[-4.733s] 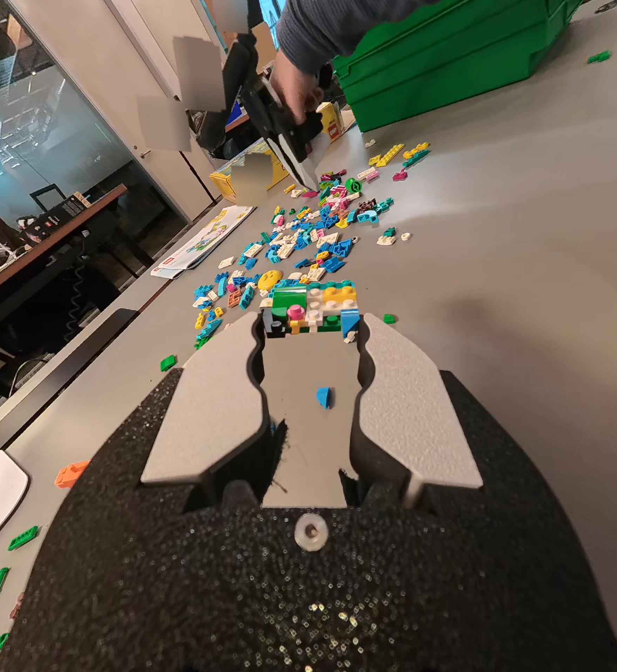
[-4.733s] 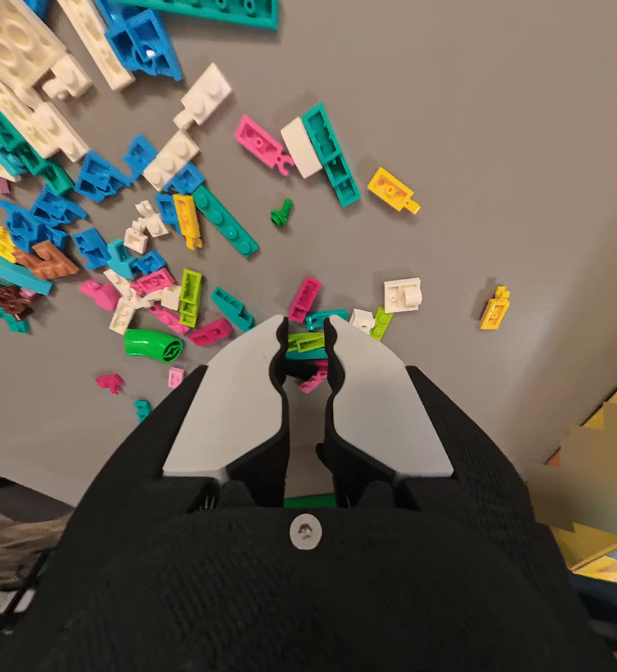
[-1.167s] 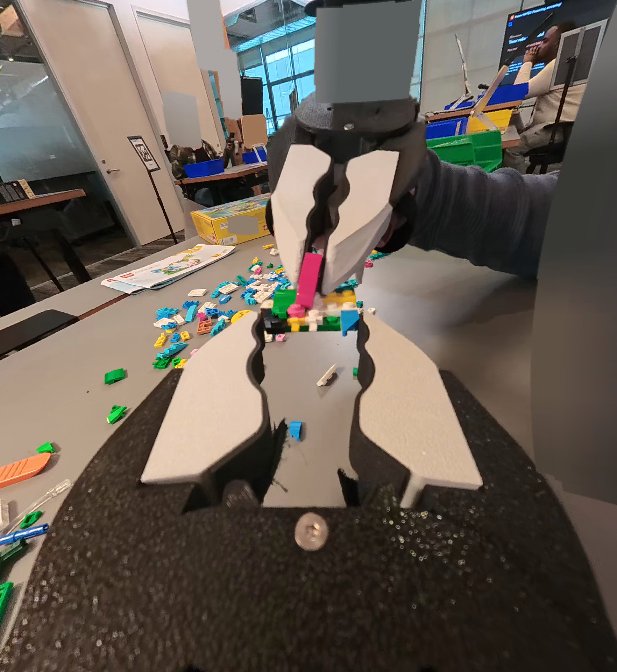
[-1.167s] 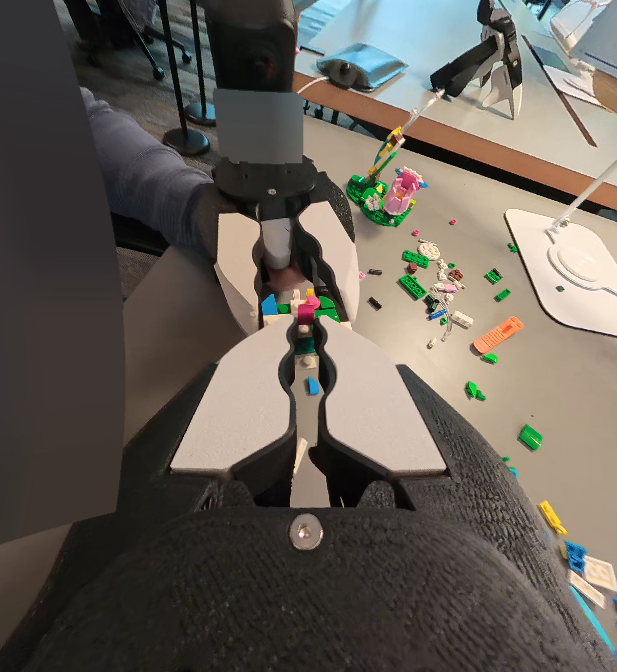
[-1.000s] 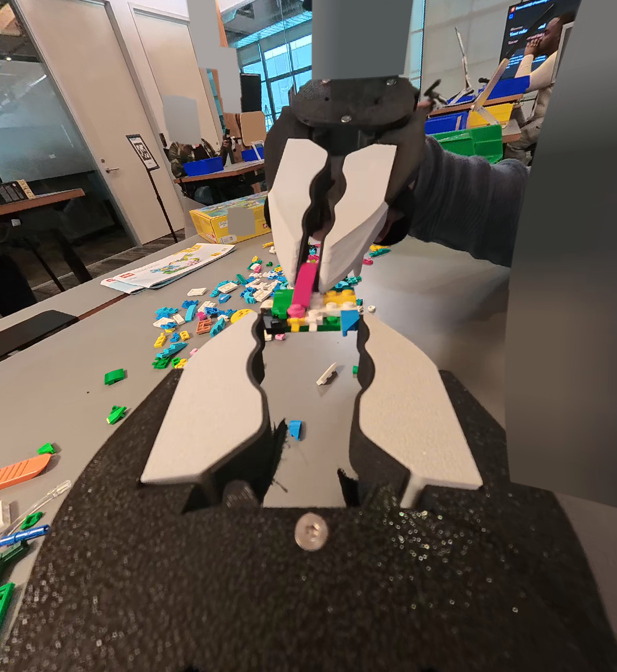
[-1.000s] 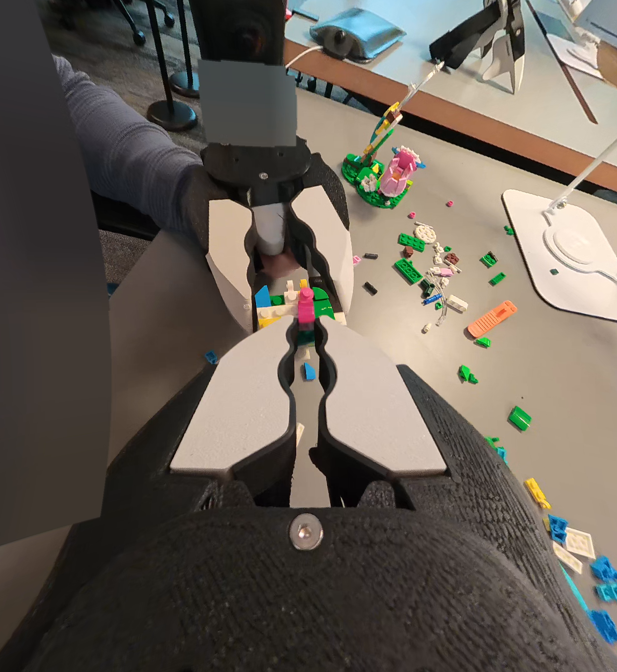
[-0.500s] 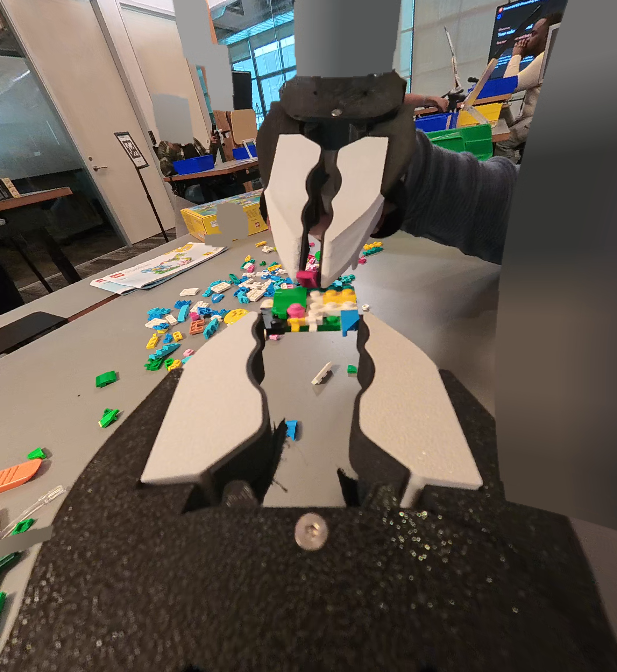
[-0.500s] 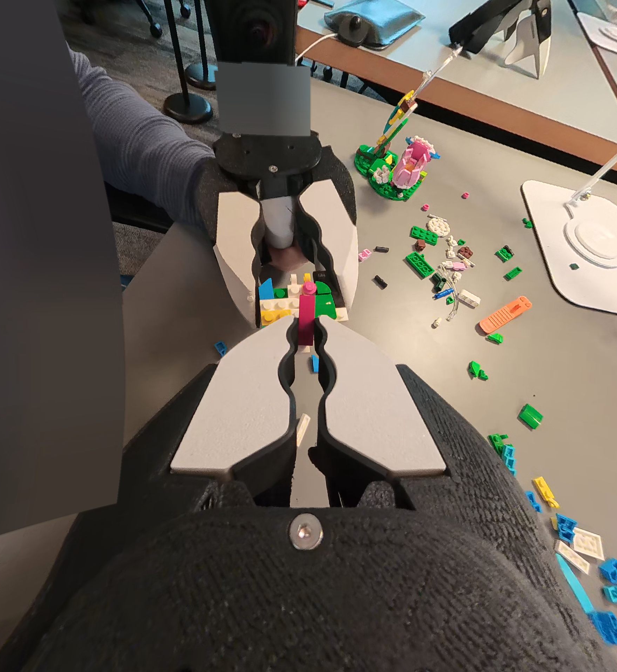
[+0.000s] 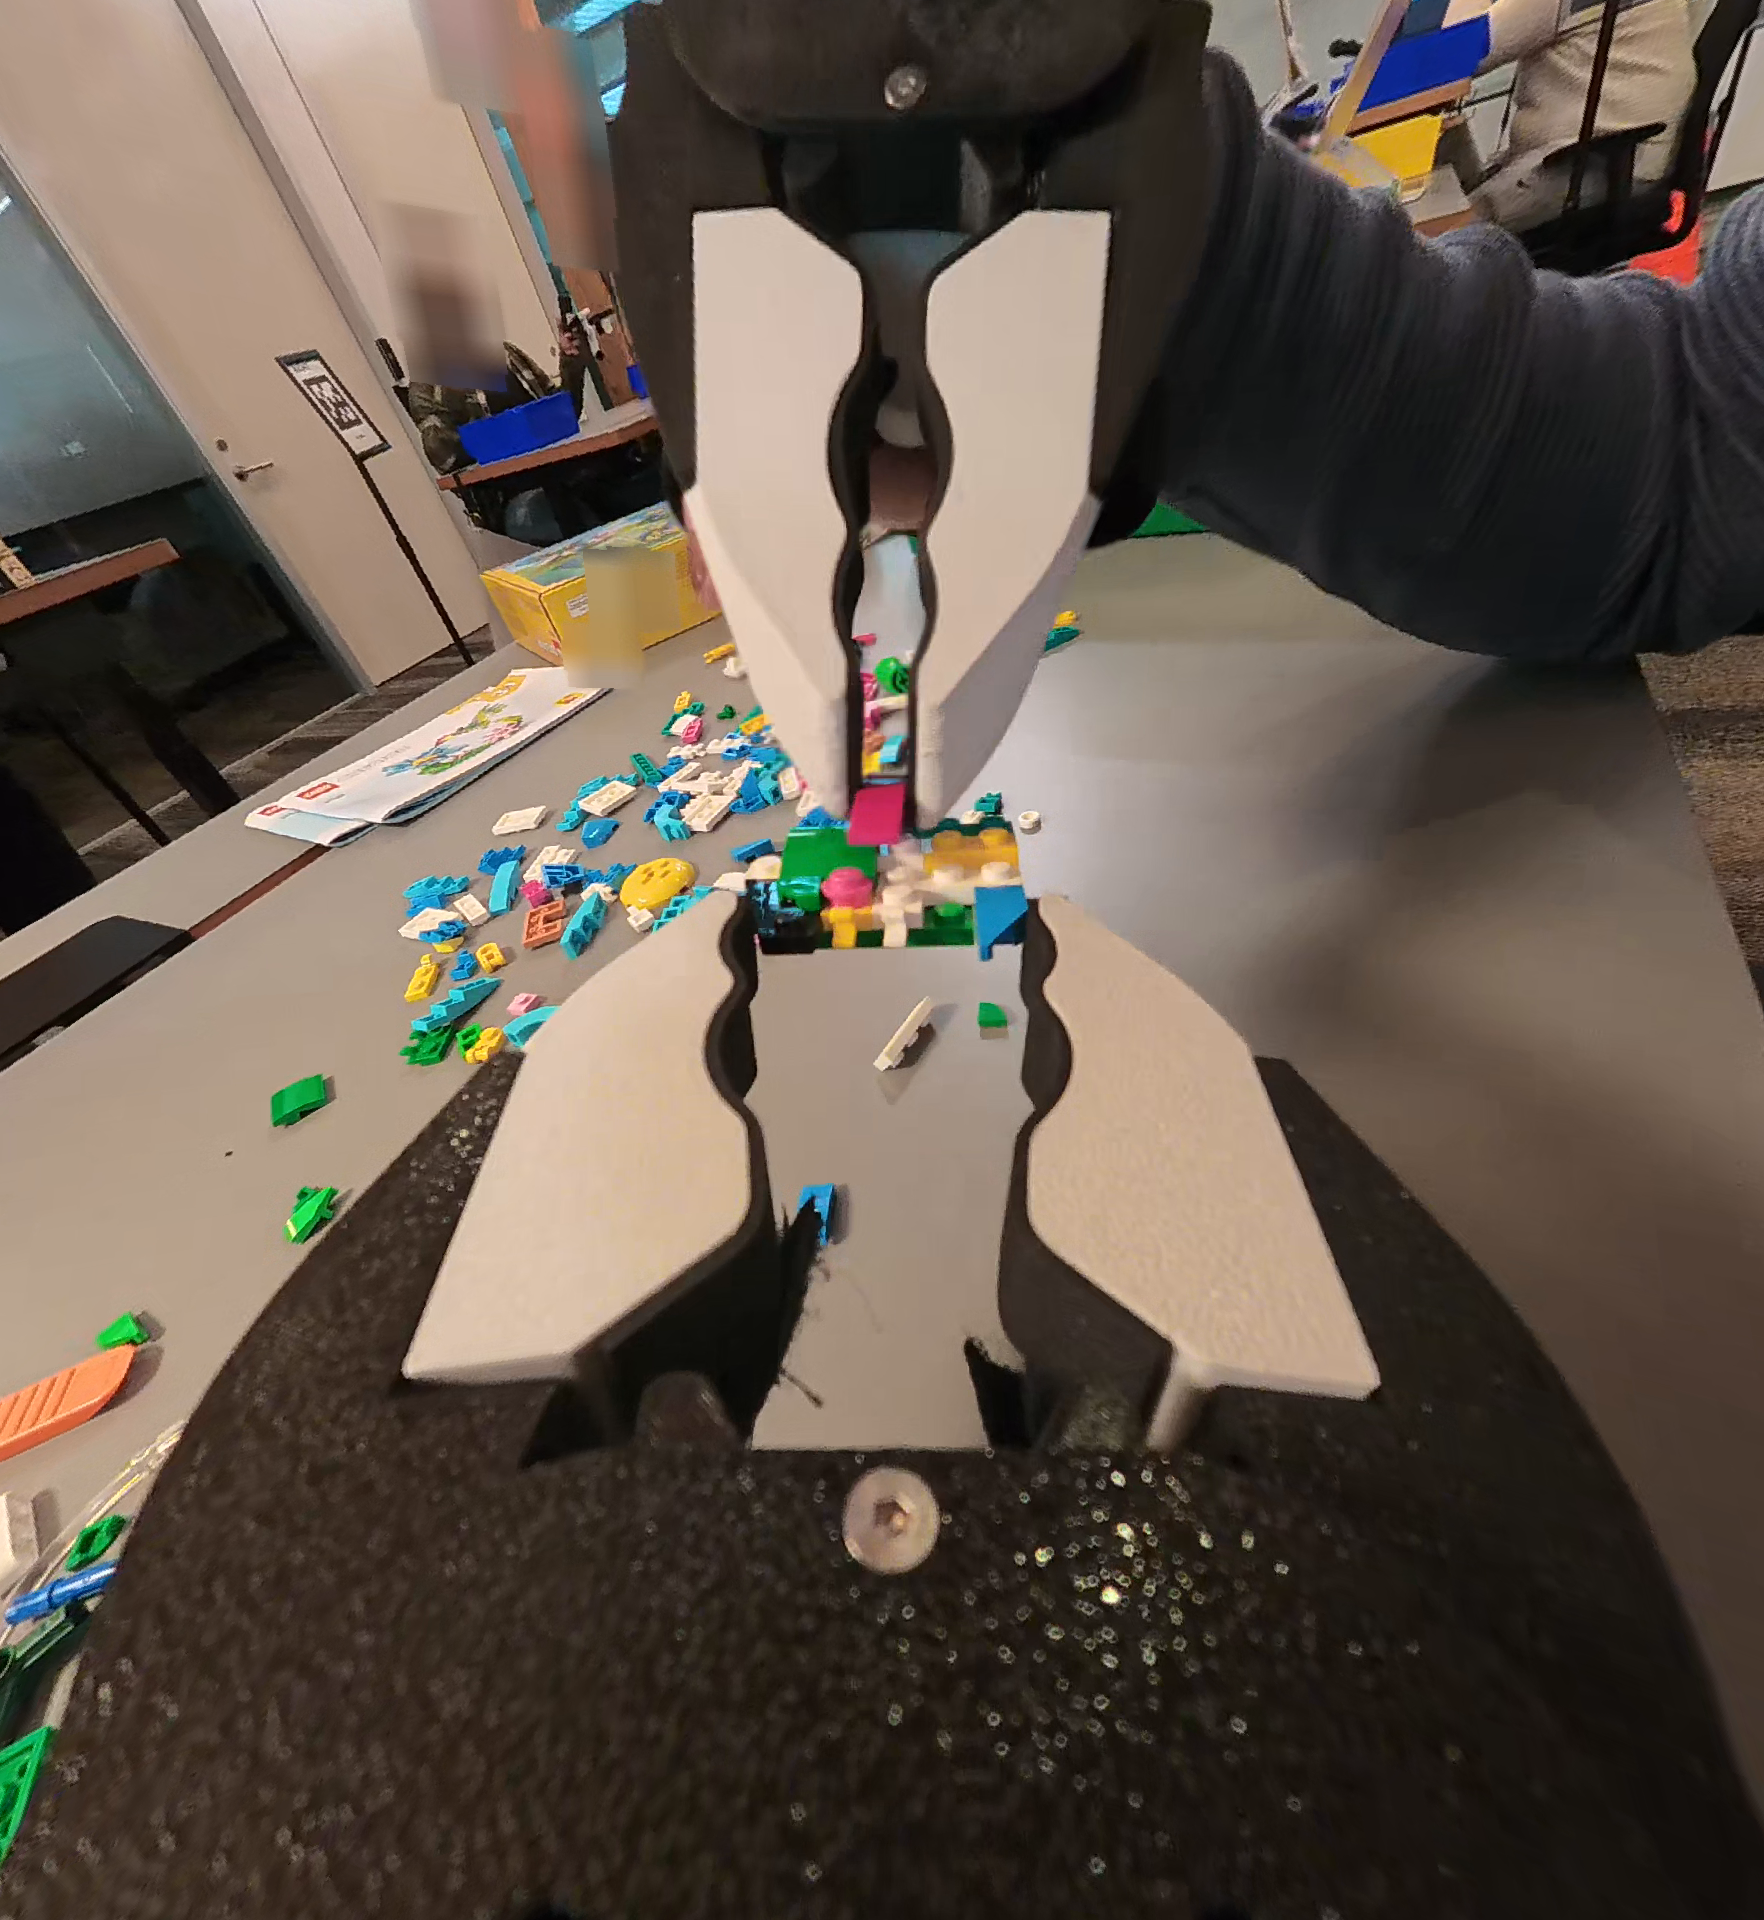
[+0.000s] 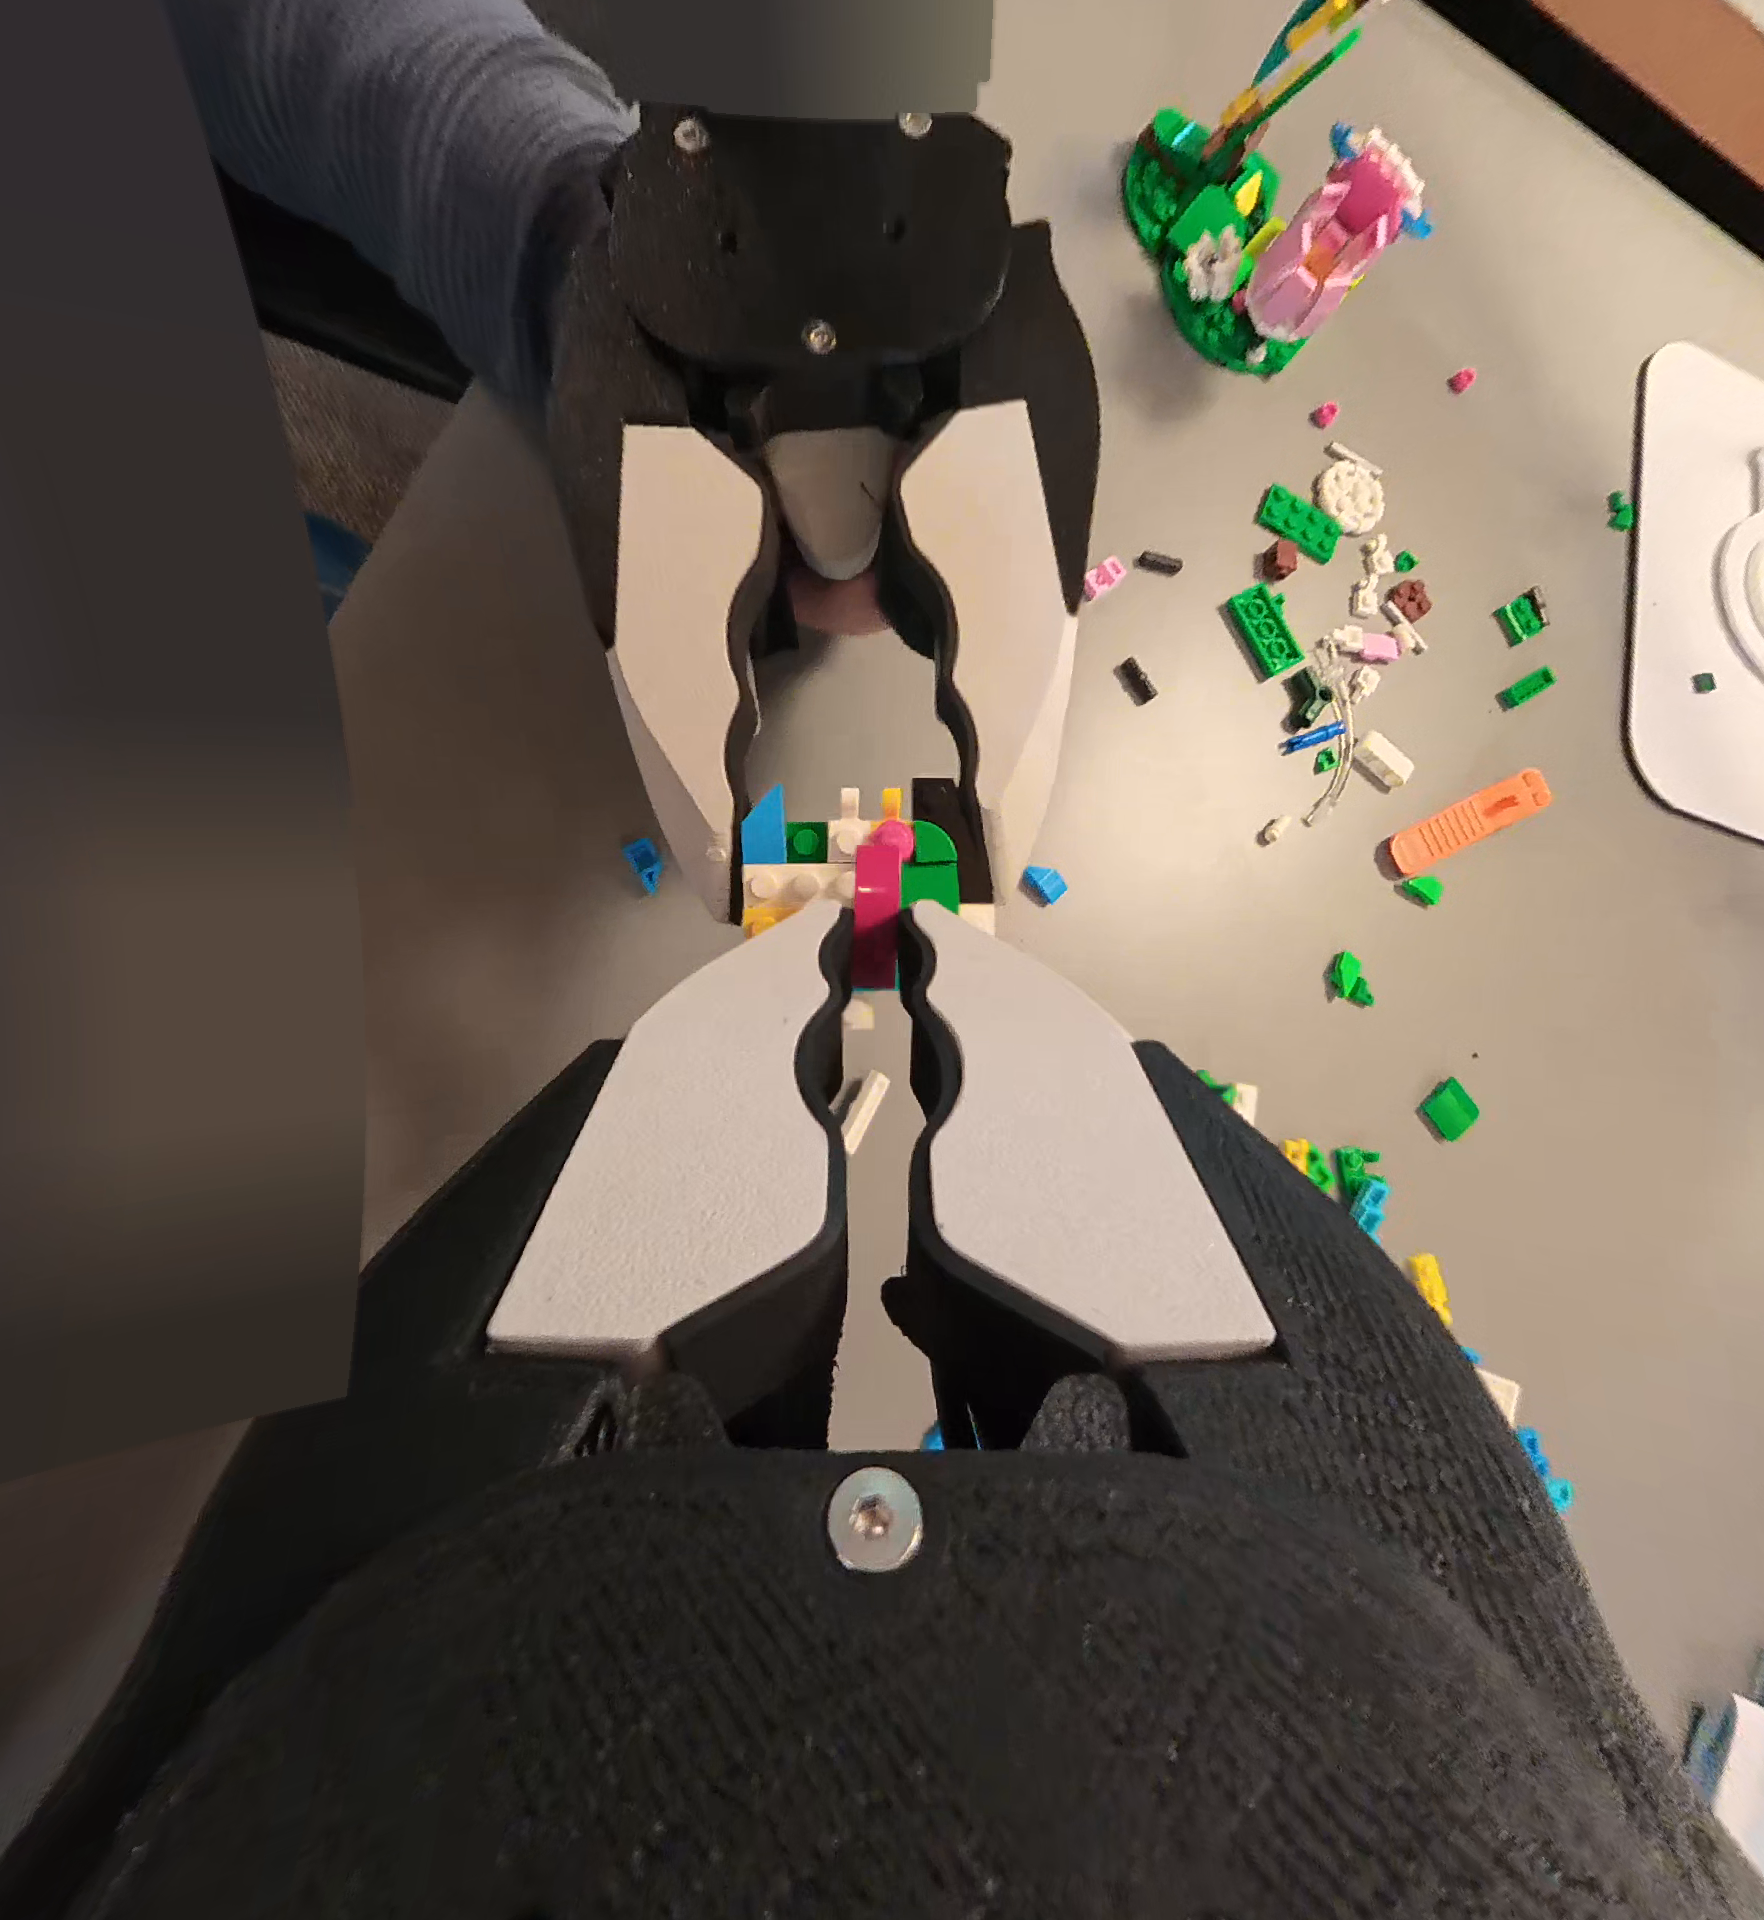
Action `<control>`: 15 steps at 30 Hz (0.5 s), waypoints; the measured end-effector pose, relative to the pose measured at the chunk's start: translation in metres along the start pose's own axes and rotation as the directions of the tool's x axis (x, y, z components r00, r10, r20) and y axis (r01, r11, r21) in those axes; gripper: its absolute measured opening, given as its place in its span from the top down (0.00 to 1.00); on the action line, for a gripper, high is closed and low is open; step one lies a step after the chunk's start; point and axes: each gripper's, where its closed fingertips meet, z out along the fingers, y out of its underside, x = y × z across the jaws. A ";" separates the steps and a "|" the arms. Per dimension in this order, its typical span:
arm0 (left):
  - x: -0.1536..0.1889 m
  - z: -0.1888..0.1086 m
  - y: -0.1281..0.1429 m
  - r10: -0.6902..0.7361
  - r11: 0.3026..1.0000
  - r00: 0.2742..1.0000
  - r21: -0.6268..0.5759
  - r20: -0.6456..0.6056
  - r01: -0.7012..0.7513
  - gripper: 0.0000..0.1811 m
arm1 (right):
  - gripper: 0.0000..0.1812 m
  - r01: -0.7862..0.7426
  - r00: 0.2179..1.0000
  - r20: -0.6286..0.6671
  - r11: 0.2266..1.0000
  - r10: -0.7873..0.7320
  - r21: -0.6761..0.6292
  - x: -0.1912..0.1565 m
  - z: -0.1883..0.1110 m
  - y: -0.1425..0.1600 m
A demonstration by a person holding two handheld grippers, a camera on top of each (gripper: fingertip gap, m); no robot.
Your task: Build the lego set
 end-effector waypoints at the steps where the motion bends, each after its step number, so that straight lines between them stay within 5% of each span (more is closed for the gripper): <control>1: 0.000 0.000 0.000 0.000 1.000 1.000 -0.001 -0.001 0.000 0.73 | 0.97 0.000 1.000 0.008 1.000 0.000 -0.007 -0.002 0.000 0.000; 15: -0.008 -0.004 -0.005 -0.067 0.997 0.998 0.044 0.013 0.067 0.73 | 0.91 0.010 0.999 -0.051 1.000 -0.009 0.012 0.006 -0.003 -0.003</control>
